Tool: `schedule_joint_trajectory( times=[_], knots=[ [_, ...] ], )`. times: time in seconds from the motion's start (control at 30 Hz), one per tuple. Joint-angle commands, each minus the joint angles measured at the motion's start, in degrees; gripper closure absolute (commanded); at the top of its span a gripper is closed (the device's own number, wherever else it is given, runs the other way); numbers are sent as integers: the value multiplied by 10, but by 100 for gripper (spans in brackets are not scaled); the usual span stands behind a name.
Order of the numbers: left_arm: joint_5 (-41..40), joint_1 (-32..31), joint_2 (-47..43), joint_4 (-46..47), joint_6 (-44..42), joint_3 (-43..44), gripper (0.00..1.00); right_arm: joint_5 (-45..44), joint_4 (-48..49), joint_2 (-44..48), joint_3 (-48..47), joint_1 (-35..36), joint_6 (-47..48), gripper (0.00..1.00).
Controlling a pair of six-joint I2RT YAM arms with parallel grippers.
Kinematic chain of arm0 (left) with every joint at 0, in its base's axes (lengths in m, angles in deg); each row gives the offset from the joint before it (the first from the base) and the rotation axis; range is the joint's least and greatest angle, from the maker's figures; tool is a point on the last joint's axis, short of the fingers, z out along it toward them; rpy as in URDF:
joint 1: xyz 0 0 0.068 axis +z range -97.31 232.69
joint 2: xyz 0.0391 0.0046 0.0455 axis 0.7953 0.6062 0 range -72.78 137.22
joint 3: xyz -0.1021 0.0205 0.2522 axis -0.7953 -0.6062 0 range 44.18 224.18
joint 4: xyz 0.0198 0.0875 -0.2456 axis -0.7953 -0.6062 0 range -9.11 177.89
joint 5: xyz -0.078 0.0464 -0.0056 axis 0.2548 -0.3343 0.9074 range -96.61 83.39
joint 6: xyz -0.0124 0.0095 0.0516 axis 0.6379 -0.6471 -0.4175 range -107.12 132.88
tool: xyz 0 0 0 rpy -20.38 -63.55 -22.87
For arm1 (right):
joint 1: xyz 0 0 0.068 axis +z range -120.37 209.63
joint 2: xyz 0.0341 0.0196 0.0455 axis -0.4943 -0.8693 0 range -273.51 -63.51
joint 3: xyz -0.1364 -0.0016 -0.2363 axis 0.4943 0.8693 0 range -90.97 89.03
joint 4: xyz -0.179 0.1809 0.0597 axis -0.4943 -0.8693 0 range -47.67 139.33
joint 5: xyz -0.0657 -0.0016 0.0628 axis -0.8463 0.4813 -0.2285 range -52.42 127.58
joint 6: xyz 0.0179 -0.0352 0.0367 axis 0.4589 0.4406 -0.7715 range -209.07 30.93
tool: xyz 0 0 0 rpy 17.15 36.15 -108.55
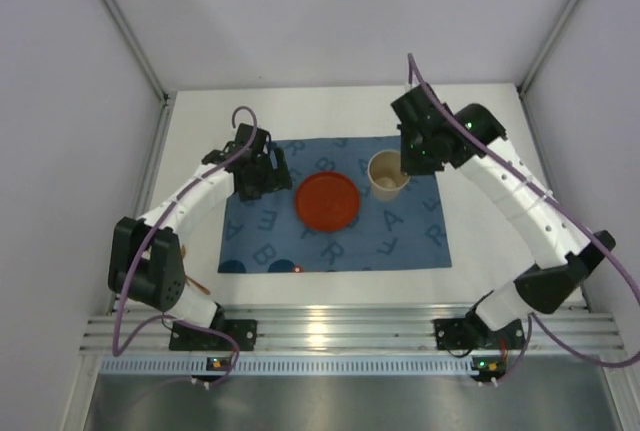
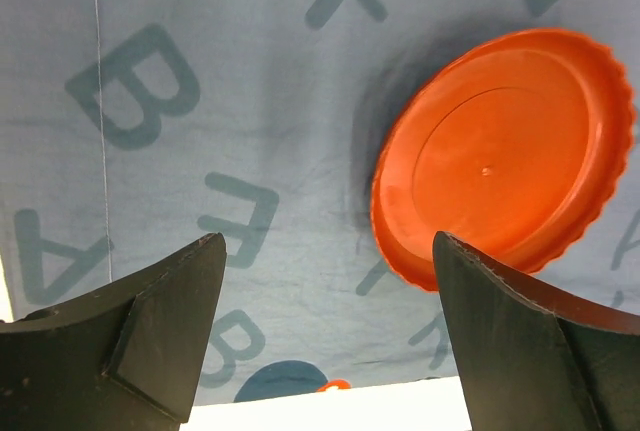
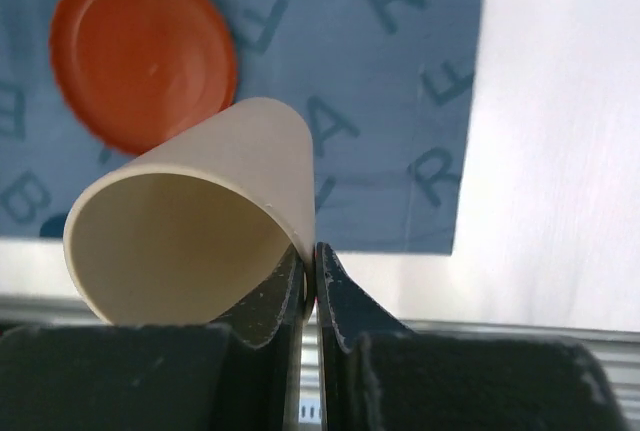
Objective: Set the dinner table for one person
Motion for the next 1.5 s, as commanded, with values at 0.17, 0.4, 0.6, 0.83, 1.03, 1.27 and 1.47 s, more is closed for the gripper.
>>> schedule_joint_trajectory(
  times=[0.17, 0.4, 0.6, 0.83, 1.03, 1.27, 1.47],
  knots=[
    [-9, -2, -46, -46, -12, 27, 10, 121, 136, -204, -137, -204, 110, 100],
    [-54, -1, -117, -93, 0, 7, 8, 147, 155, -348, -260, -256, 100, 100],
    [-101, 8, -143, -144, -6, -12, 6, 138, 160, -390, -224, -261, 90, 100],
    [-94, 25, -176, -137, 13, -49, 5, 118, 142, -397, -181, -259, 92, 100],
    [-108, 46, -175, -142, 19, -45, 2, 117, 134, -392, -170, -260, 109, 48],
    [-81, 161, -179, -145, 0, -63, 2, 143, 158, -322, -137, -255, 115, 0],
    [-130, 241, -178, -165, 16, -105, 2, 134, 184, -190, -42, -227, 113, 0]
  ],
)
